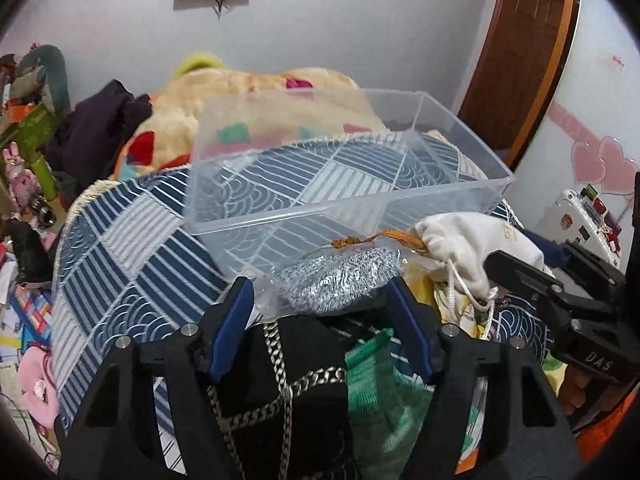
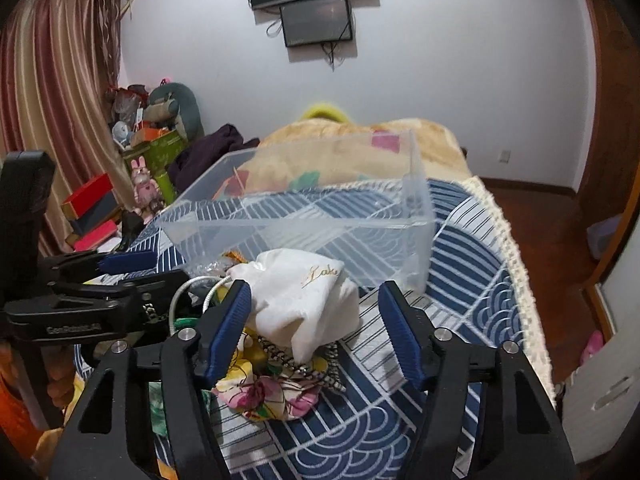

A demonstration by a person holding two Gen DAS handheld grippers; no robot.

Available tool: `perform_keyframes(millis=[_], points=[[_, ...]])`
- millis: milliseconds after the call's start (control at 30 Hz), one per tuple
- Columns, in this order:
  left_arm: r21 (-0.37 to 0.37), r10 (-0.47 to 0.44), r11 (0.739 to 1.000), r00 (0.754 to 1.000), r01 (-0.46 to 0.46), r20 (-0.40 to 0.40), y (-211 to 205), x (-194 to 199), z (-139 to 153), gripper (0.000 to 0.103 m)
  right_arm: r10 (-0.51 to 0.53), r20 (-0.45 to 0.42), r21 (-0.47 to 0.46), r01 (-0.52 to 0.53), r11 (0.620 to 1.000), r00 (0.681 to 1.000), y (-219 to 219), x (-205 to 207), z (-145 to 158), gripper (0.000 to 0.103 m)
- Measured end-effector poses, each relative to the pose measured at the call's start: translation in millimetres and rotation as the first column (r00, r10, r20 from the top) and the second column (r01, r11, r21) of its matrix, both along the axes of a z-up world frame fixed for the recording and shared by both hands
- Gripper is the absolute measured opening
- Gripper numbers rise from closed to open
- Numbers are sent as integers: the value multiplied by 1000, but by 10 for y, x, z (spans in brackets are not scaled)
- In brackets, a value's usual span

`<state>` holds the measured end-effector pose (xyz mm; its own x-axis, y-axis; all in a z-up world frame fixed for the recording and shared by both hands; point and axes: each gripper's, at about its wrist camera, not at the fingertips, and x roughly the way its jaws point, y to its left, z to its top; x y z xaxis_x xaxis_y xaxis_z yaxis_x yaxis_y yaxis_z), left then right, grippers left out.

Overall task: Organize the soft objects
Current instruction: 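Grasp the silver scrubber with the left tool while the right tool grasps the white pouch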

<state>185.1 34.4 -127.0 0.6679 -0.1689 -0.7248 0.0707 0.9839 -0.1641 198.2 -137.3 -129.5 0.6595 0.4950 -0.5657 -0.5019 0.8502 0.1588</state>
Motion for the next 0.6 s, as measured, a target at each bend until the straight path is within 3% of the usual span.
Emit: perform_keyframes(millis=[133,267,333,467,600], points=[[-12,-31,999,999,30,-41,-19,114,-91,54,29,-39,11,-29,1000,999,41,74,-78,35],[-32,-40,999,998,39,-47,-26,134,-117,43,38,-34,23,-38,999,999,13,24,-96,25],[-33,-40,999,998,39,-48,-16,139,-122,30,39,-34,31,-38,999,999,5,20,-88,16],[-25,-52,998,998,51,-31,-20,55,-68,14,31,-19,48,-30,998,999,-64,-48,-35,12],[-26,-50,998,999,50,2,-8,-71,42,11,25,5,56,-25,998,1000,-125,-115,57,12]])
